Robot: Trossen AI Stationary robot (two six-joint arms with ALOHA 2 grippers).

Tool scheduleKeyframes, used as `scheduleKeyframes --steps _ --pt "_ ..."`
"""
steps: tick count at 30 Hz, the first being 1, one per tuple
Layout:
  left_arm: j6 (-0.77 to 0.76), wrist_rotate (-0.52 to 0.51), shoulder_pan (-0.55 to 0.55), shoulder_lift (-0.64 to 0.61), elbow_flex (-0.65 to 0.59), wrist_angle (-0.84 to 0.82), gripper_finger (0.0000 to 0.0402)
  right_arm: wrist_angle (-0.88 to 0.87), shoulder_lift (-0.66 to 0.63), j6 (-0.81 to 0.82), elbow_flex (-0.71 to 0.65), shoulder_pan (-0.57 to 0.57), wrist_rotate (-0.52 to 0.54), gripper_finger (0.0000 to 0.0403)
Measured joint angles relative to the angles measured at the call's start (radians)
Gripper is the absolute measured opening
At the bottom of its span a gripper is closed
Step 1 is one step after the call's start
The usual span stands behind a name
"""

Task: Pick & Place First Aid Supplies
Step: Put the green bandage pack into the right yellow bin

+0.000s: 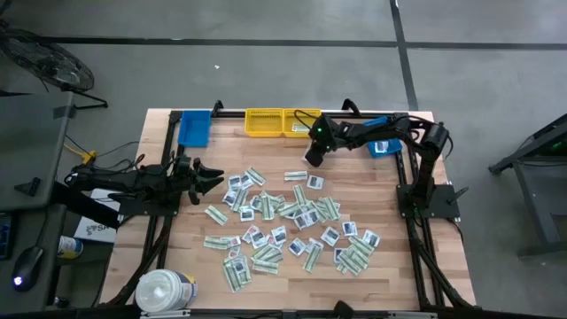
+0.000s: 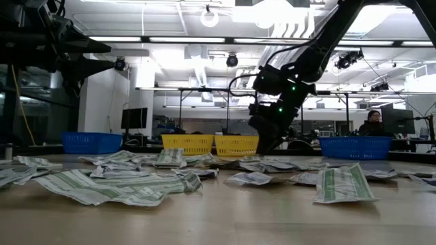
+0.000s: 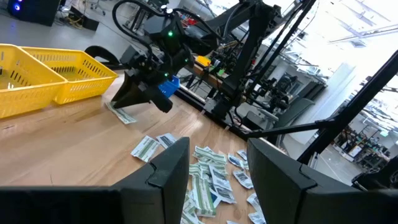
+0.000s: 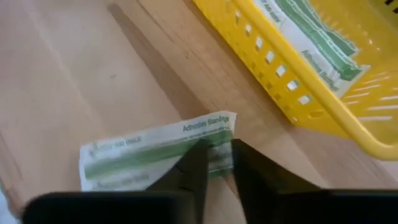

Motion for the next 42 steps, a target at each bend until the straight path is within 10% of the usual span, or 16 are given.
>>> scheduleKeyframes --steps 13,19,26,42 --pt "0.0 0.0 0.0 0.0 0.0 0.0 0.0161 -0.022 -0.083 0.041 -0.006 0.097 -0.009 0.0001" --pt "0.0 0.0 0.0 0.0 0.0 0.0 0.0161 -0.017 -0.221 -0.033 -0.005 0.18 0.153 0.0001" --pt "0.0 0.0 0.0 0.0 0.0 0.0 0.0161 0.049 -0.293 -0.449 -0.003 0.214 0.515 0.0" --pt "0.0 0.0 0.0 0.0 0.0 0.001 0.0161 0.321 -0.111 -1.025 -0.003 0.113 0.541 0.0"
